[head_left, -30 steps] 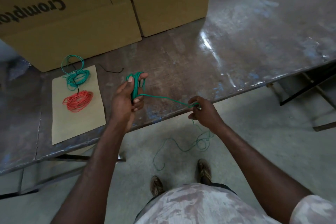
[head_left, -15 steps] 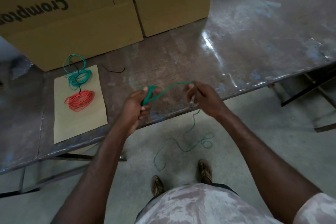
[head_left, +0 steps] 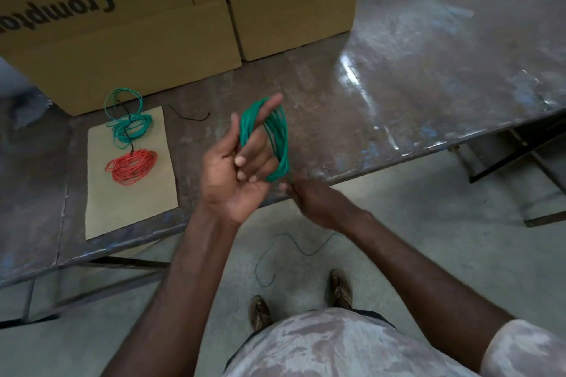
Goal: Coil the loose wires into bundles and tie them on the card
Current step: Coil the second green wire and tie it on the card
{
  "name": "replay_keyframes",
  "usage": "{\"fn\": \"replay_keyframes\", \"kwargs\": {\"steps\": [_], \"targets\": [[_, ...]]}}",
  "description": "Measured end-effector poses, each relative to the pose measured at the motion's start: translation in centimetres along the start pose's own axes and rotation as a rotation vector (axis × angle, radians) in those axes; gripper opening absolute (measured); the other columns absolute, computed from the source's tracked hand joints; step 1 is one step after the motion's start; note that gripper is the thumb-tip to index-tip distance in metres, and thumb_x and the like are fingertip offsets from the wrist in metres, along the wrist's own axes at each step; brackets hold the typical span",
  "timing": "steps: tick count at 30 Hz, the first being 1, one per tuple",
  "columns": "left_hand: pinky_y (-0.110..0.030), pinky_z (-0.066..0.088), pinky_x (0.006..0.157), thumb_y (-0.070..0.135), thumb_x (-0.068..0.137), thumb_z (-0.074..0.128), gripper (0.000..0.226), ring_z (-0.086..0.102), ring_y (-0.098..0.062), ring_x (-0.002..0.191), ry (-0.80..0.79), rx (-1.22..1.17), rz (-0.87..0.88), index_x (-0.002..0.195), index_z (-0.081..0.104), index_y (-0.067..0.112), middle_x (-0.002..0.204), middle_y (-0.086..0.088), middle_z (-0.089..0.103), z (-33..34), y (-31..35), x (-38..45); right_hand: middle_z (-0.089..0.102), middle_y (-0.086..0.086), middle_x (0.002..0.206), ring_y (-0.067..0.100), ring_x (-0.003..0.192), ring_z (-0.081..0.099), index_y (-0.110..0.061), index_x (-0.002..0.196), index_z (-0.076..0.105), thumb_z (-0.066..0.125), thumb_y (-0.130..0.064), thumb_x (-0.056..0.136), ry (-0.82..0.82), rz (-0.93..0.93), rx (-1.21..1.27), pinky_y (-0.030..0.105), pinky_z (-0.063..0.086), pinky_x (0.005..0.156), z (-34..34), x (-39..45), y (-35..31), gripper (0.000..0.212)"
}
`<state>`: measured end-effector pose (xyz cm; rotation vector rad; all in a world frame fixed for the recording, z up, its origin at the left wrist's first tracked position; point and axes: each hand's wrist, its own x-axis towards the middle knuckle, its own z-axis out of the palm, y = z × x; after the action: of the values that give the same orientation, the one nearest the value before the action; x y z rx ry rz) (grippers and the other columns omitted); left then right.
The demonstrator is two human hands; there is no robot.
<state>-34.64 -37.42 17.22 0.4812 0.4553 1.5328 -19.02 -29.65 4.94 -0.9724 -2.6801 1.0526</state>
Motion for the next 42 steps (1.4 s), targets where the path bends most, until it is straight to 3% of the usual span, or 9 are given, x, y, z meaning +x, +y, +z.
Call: {"fn": "replay_keyframes", "kwargs": {"steps": [6,9,14,19,23,26,30,37,42], "targets": [[-0.027,0.033,0.048,0.041,0.117,0.028,0.053,0.033,-0.011,0.045,0.409,0.614,0.291,0.151,0.054,0.010,0.059,0.000,0.044,-1.9,2.2,2.8,0.069,0.012,0.093,0.040,0.087,0.067,-0.027,0.127,0.041,0.030,-0.045,0.113,0.022,-0.116,0.026,0.046,0.049,0.064,0.6,-3.5,-3.6,0.026],[-0.032,0.043,0.051,0.042,0.117,0.031,0.036,0.048,-0.018,0.047,0.529,1.041,0.357,0.126,0.062,0.027,0.061,-0.004,0.056,-3.9,2.1,3.3,0.068,0.014,0.083,0.043,0.076,0.066,-0.026,0.126,0.045,0.032,-0.040,0.113,0.107,-0.149,-0.006,0.048,0.050,0.059,-0.8,-3.3,-4.8,0.023],[-0.044,0.056,0.057,0.049,0.114,0.036,0.047,0.063,-0.019,0.051,0.490,1.567,0.107,0.090,0.055,0.013,0.061,-0.003,0.063,-6.7,-0.6,3.1,0.069,0.005,0.084,0.028,0.072,0.063,-0.029,0.115,0.057,0.047,-0.034,0.110,0.276,-0.262,0.045,0.039,0.048,0.060,-4.0,-2.2,-6.0,0.012],[-0.025,0.033,0.047,0.049,0.107,0.045,0.049,0.039,-0.012,0.041,0.350,1.162,-0.114,0.091,0.064,0.007,0.052,0.001,0.044,-7.0,-2.3,1.1,0.065,0.000,0.089,0.019,0.079,0.062,-0.016,0.102,0.065,0.052,-0.033,0.107,0.318,-0.195,0.054,0.044,0.053,0.074,-7.7,-0.4,-2.5,0.022],[-0.024,0.013,0.044,0.032,0.114,0.037,0.047,0.019,-0.007,0.039,0.207,0.654,-0.262,0.098,0.079,0.017,0.047,0.002,0.030,-4.3,-3.6,-0.5,0.063,-0.001,0.090,0.002,0.077,0.059,-0.011,0.101,0.064,0.062,-0.019,0.105,0.340,-0.206,0.206,0.019,0.045,0.067,-9.0,0.0,-1.7,0.010],[-0.027,0.010,0.042,0.034,0.114,0.030,0.054,0.009,-0.008,0.040,0.101,0.401,-0.269,0.139,0.064,-0.001,0.048,0.001,0.017,-2.9,-3.0,-0.6,0.062,-0.008,0.089,0.003,0.074,0.055,-0.012,0.101,0.063,0.060,-0.015,0.106,0.401,-0.174,0.353,0.019,0.042,0.068,-8.3,0.6,-0.8,0.006],[-0.023,0.015,0.041,0.036,0.115,0.025,0.058,0.013,-0.007,0.038,0.057,0.241,-0.101,0.151,0.051,-0.002,0.048,0.004,0.023,-1.0,-1.2,-0.4,0.064,-0.005,0.083,0.006,0.063,0.053,-0.017,0.100,0.063,0.061,-0.014,0.105,0.381,-0.034,0.544,0.026,0.044,0.062,-6.7,0.5,0.7,0.006],[-0.024,0.045,0.052,0.043,0.117,0.026,0.060,0.051,-0.012,0.051,0.326,0.402,0.284,0.152,0.051,0.001,0.065,-0.002,0.058,-0.4,1.5,2.5,0.069,0.021,0.083,0.022,0.049,0.049,-0.006,0.093,0.062,0.064,-0.012,0.105,0.127,0.042,0.795,0.032,0.041,0.045,-3.4,-1.3,-0.9,0.014],[-0.044,0.063,0.065,0.037,0.118,0.027,0.034,0.074,-0.029,0.066,0.493,1.003,0.397,0.114,0.059,0.024,0.079,-0.014,0.074,-2.8,1.7,4.0,0.070,0.020,0.080,0.016,0.050,0.038,0.005,0.097,0.065,0.068,-0.009,0.101,-0.180,0.037,0.980,0.026,0.029,0.049,-4.4,-2.5,-2.4,0.014]]}}
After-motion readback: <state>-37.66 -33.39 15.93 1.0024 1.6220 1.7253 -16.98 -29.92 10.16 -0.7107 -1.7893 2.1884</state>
